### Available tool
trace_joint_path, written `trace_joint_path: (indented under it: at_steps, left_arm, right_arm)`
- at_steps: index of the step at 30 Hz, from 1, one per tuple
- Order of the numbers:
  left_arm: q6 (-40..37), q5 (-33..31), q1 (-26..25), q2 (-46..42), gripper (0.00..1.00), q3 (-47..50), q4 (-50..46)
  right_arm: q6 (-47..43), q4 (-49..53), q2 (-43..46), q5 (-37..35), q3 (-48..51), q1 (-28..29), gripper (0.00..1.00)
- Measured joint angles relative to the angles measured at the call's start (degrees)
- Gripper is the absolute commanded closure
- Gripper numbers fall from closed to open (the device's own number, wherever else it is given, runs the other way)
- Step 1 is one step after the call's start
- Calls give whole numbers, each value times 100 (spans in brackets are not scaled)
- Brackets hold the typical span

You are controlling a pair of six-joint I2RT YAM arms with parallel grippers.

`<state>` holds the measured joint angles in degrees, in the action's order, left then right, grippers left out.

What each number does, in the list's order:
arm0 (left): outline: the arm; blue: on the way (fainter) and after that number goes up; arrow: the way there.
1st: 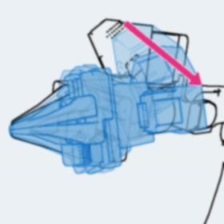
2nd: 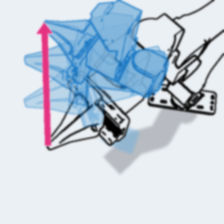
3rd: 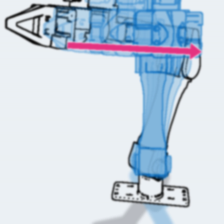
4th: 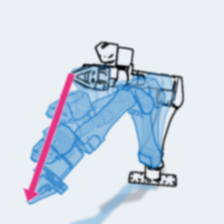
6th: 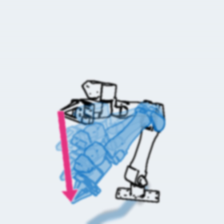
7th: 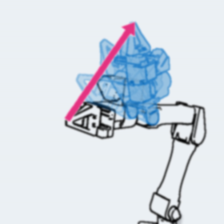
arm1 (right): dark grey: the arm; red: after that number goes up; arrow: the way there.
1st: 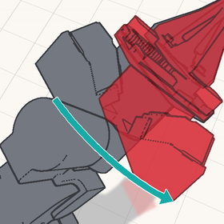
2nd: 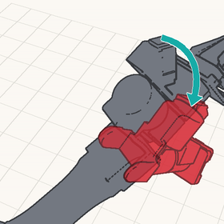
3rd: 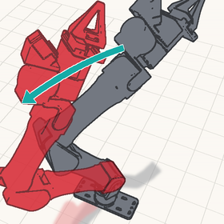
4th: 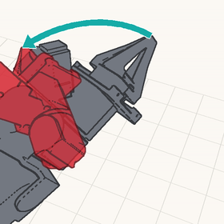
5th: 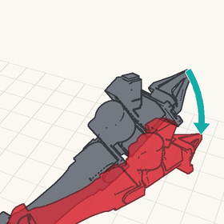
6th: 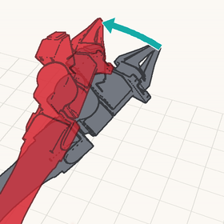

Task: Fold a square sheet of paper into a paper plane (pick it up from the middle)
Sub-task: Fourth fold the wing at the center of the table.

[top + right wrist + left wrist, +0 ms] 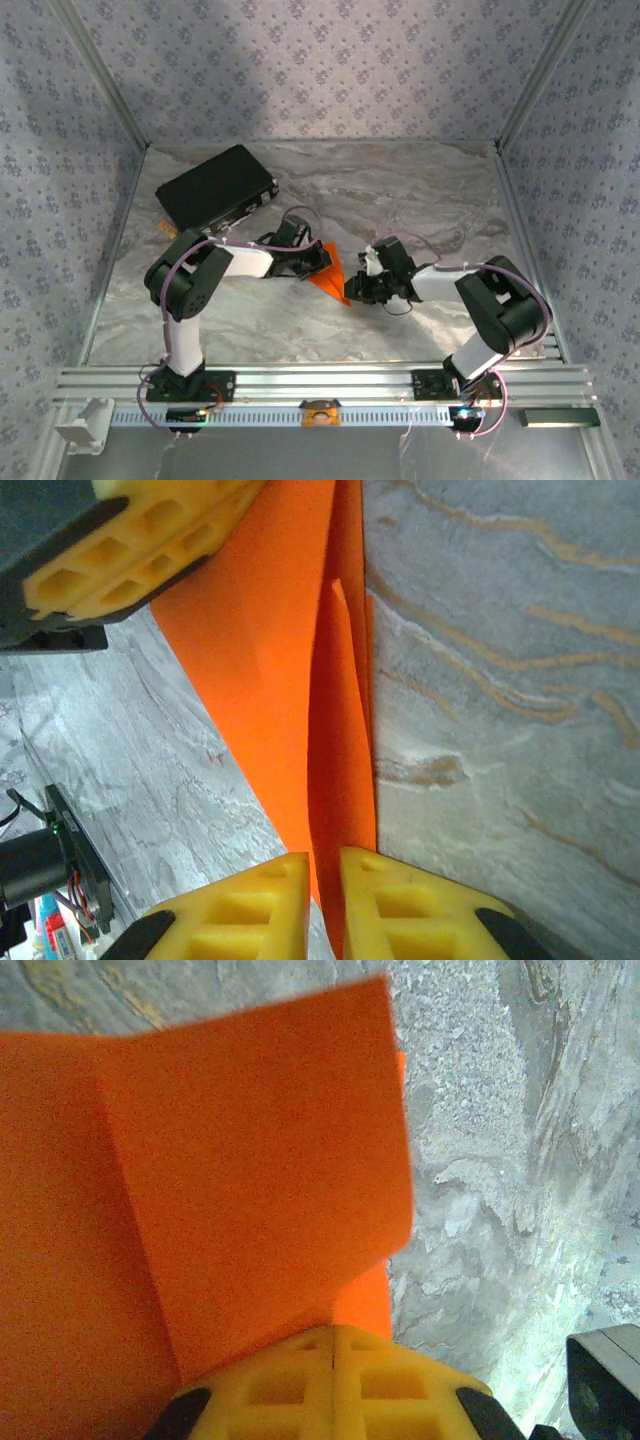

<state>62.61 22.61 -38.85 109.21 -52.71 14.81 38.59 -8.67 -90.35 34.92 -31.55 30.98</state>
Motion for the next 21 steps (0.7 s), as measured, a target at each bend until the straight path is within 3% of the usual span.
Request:
trace_joint_path:
  at_steps: [8, 14, 21]
  left_arm:
    - [0, 13, 13, 0, 100, 15, 26]
    - [0, 20, 17, 0, 100, 31, 55]
    - [2, 33, 22, 0, 100, 37, 68]
  right_arm:
    - [-50, 140, 50, -11, 28, 0, 89]
    - [-46, 173, 55, 0, 28, 0, 82]
    - [-57, 428, 210, -122, 46, 2, 83]
